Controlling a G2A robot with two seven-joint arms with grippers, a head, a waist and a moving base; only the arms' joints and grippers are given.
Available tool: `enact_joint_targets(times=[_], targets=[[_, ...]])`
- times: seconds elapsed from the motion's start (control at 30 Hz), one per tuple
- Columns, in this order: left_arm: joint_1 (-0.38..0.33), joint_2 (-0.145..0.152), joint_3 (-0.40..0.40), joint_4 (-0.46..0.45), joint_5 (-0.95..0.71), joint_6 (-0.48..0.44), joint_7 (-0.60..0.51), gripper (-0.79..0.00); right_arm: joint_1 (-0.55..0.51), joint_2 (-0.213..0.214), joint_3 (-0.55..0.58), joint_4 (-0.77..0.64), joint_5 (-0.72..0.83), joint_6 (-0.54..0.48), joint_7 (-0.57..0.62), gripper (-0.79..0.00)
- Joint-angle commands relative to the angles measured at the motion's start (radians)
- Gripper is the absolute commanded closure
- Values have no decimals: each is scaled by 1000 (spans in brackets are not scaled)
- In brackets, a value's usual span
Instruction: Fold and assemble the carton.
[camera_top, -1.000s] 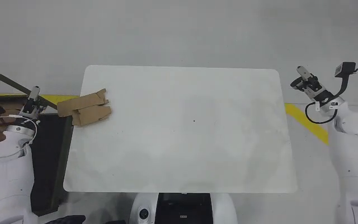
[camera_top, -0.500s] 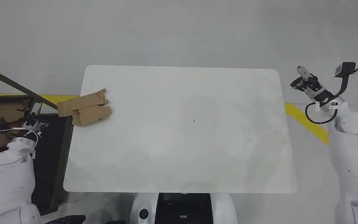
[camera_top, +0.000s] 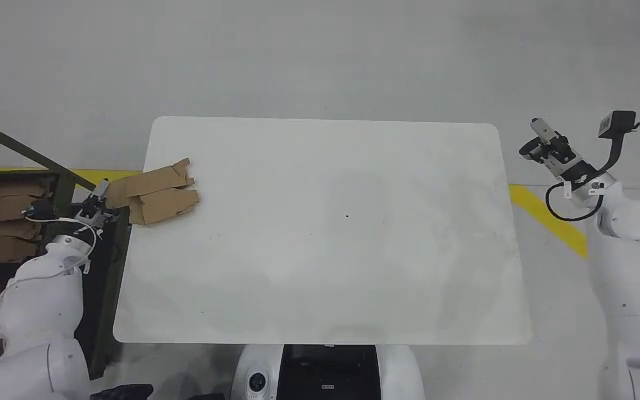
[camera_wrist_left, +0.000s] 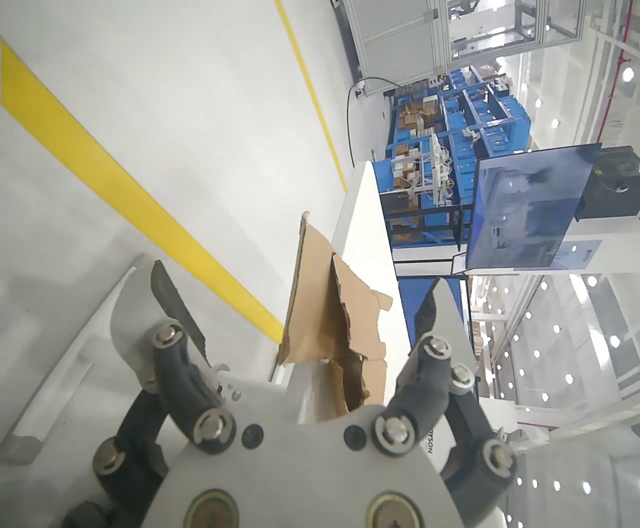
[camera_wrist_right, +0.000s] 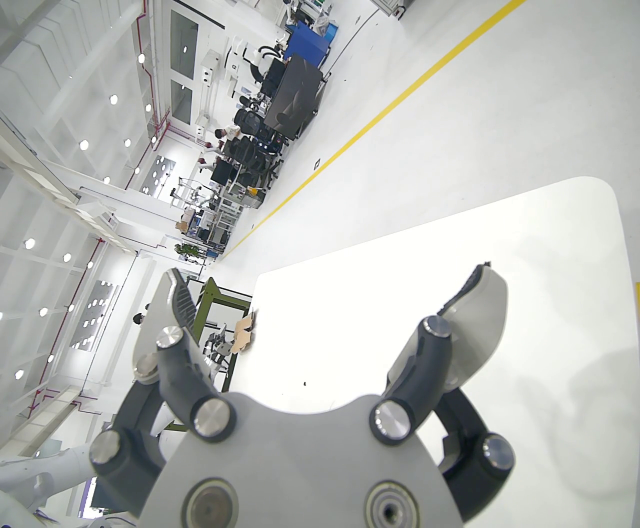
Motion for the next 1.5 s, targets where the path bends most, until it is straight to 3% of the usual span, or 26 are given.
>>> enact_joint_targets(times=[0.0, 0.07, 0.13, 0.2, 0.27, 0.33, 0.67, 0.97, 1.23, 1.47], targets=[[-18, -5, 13, 11, 2, -7, 0, -782, 0, 0, 0, 0, 0, 0, 0, -785], [-33, -10, 26, 23, 9, -8, 7, -674, 0, 0, 0, 0, 0, 0, 0, -785], [-47, -13, 36, 35, 13, -4, 14, -382, 0, 0, 0, 0, 0, 0, 0, -785], [-58, -16, 43, 46, 17, 0, 21, -280, 0, 0, 0, 0, 0, 0, 0, -785], [-67, -17, 47, 55, 14, 2, 27, -71, 0, 0, 0, 0, 0, 0, 0, -785], [-73, -17, 49, 62, 10, 4, 35, 0, 0, 0, 0, 0, 0, 0, 0, -785], [-94, -10, 43, 71, -28, 4, 34, 0, 0, 0, 0, 0, 0, 0, 0, -785], [-126, 14, 2, 40, -107, 21, 8, 0, 0, 0, 0, 0, 0, 0, 0, -785], [-144, 22, -34, -39, -258, 37, -178, 0, 0, 0, 0, 0, 0, 0, 0, -785], [-129, 2, -1, -190, -359, 84, -322, 0, 0, 0, 0, 0, 0, 0, 0, -785]])
